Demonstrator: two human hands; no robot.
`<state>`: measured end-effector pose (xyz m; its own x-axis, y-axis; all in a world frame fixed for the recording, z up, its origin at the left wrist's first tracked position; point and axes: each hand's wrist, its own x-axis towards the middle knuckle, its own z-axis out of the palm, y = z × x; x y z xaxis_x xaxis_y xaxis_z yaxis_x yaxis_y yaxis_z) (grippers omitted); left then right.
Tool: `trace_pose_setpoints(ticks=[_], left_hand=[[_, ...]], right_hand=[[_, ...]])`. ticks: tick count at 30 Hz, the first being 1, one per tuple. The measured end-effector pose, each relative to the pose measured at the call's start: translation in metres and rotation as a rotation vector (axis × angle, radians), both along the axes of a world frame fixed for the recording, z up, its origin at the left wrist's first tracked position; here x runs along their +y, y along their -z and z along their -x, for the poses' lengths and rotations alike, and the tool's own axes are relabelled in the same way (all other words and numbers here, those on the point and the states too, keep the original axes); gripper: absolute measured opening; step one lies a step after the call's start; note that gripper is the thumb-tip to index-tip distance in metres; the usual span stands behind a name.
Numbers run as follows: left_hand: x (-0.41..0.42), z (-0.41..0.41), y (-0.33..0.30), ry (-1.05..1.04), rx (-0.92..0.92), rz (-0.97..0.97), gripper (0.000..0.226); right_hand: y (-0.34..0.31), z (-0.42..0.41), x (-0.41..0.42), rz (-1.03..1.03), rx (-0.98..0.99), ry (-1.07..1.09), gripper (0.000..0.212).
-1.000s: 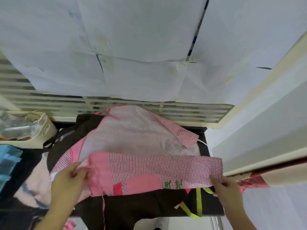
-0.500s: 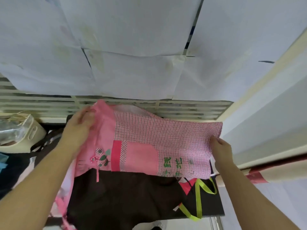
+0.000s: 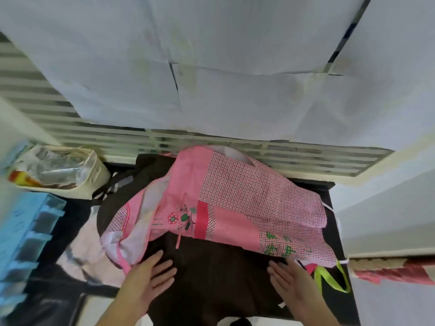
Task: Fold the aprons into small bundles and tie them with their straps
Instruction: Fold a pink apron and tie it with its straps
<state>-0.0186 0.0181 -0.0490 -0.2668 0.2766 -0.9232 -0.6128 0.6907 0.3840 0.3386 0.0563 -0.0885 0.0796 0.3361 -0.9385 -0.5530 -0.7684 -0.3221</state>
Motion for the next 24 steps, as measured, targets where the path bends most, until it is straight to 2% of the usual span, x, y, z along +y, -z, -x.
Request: trace_pose_setpoints(ticks=[3, 5, 8, 11, 13, 15, 18, 20, 21, 23, 24], left_hand=[[0.009, 0.025, 0.001, -0.351, -0.038, -0.224, 0.022], [0.019, 0.038, -0.009, -0.439, -0.018, -0.300, 0.017], [0.030, 0.065, -0.017, -0.394, 0.117, -0.248, 0.015], [0.033, 0.090, -0.032, -0.320, 0.391, -0.118, 0.017], [0.033, 0.108, -0.048, -0.327, 0.545, -0.064, 0.021], [0.034, 0.124, -0.064, -0.335, 0.604, -0.079, 0.019], [0.038, 0.135, -0.079, -0.401, 0.587, -0.070, 0.011], [0.038, 0.137, -0.079, -0.495, 0.507, -0.100, 0.012], [0.034, 0.139, -0.074, -0.556, 0.397, -0.163, 0.013], [0.029, 0.141, -0.052, -0.504, 0.175, -0.319, 0.025], [0.026, 0.141, -0.041, -0.471, 0.143, -0.307, 0.032]], right_hand=[[0.001, 0.018, 0.022, -0.062, 0.024, 0.075, 0.039], [0.006, 0.026, 0.035, -0.024, -0.020, 0.037, 0.036], [0.017, 0.033, 0.046, -0.004, -0.130, -0.014, 0.022], [0.013, 0.027, 0.050, -0.022, -0.281, -0.039, 0.004], [0.003, 0.018, 0.048, -0.057, -0.379, -0.071, 0.010], [-0.010, 0.007, 0.039, -0.068, -0.510, -0.123, 0.013], [-0.022, -0.006, 0.020, -0.003, -0.695, -0.332, 0.028], [-0.026, -0.003, 0.009, 0.056, -0.676, -0.498, 0.031], [-0.027, 0.003, 0.006, 0.105, -0.639, -0.593, 0.032], [-0.019, 0.003, 0.005, 0.188, -0.618, -0.838, 0.042], [-0.017, 0.002, 0.008, 0.188, -0.628, -0.974, 0.043]])
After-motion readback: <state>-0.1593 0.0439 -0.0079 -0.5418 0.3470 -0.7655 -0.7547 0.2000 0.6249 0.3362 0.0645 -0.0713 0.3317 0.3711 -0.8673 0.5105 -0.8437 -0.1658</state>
